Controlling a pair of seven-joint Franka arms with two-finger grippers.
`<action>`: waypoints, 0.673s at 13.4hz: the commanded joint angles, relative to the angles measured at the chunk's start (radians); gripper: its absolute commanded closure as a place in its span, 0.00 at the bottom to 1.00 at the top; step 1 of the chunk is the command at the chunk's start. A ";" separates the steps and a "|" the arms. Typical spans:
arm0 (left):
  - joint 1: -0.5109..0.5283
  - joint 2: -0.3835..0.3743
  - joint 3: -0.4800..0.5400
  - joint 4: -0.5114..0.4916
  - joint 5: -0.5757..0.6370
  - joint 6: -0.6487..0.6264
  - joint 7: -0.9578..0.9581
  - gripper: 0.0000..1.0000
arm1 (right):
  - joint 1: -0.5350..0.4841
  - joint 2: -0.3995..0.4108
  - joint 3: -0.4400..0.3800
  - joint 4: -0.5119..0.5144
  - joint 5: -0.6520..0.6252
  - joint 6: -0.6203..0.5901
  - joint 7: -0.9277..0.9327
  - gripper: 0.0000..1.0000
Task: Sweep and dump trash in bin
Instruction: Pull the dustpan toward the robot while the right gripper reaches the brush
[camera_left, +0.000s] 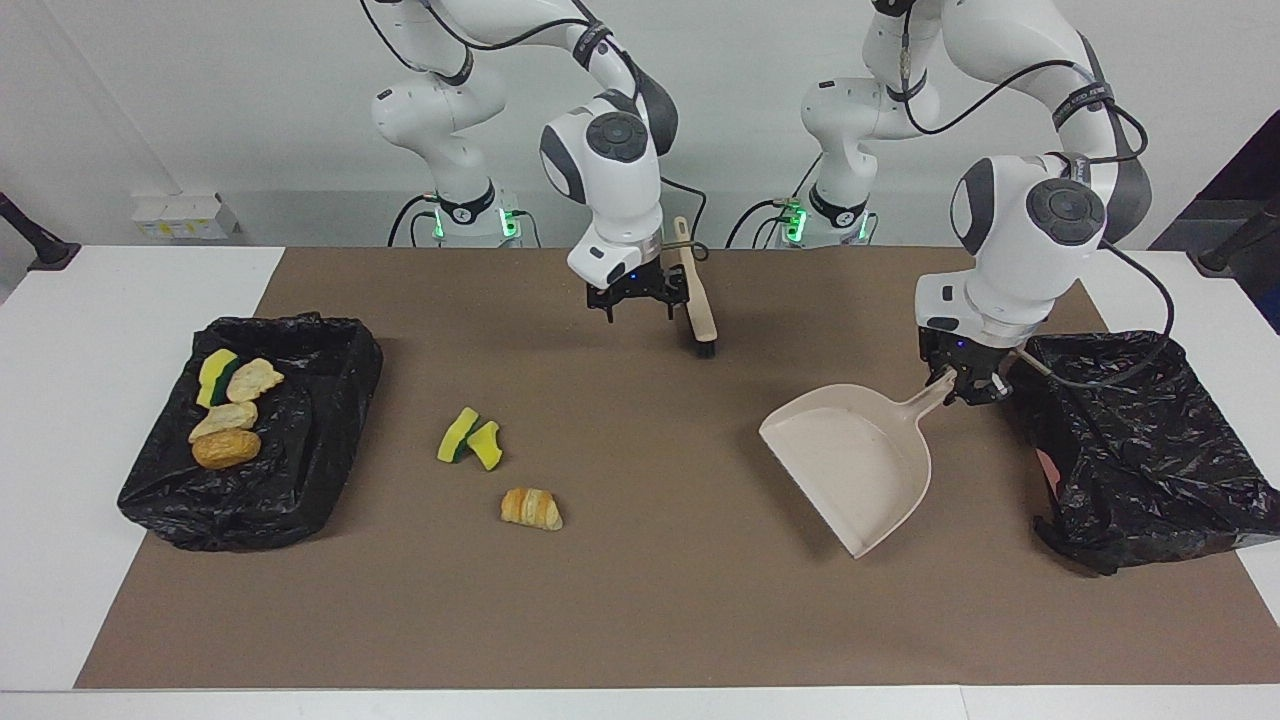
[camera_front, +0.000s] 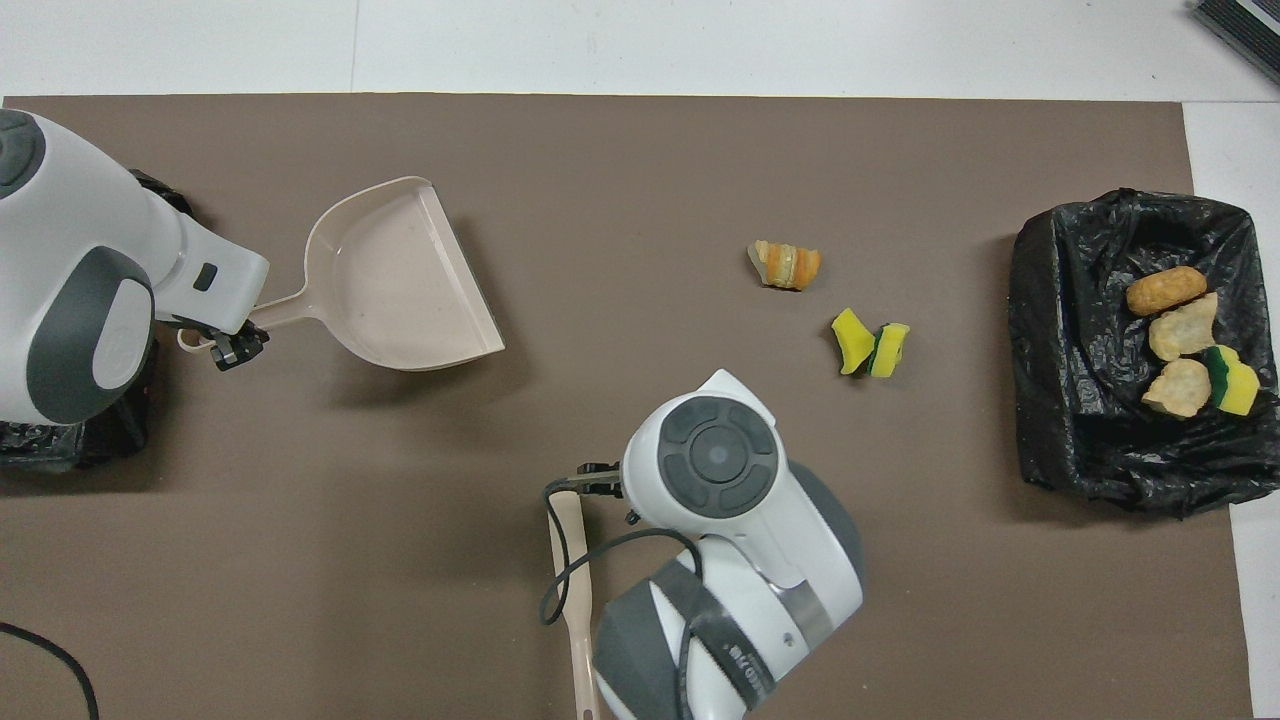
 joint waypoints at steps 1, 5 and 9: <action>0.017 -0.092 -0.009 -0.119 0.014 0.017 0.114 1.00 | 0.109 0.018 -0.008 -0.009 -0.001 0.021 0.059 0.00; 0.066 -0.141 -0.009 -0.241 0.018 0.133 0.223 1.00 | 0.246 0.033 -0.007 -0.078 -0.063 0.027 0.158 0.00; 0.072 -0.152 -0.009 -0.287 0.017 0.170 0.220 1.00 | 0.292 -0.027 -0.004 -0.180 -0.040 0.029 0.159 0.00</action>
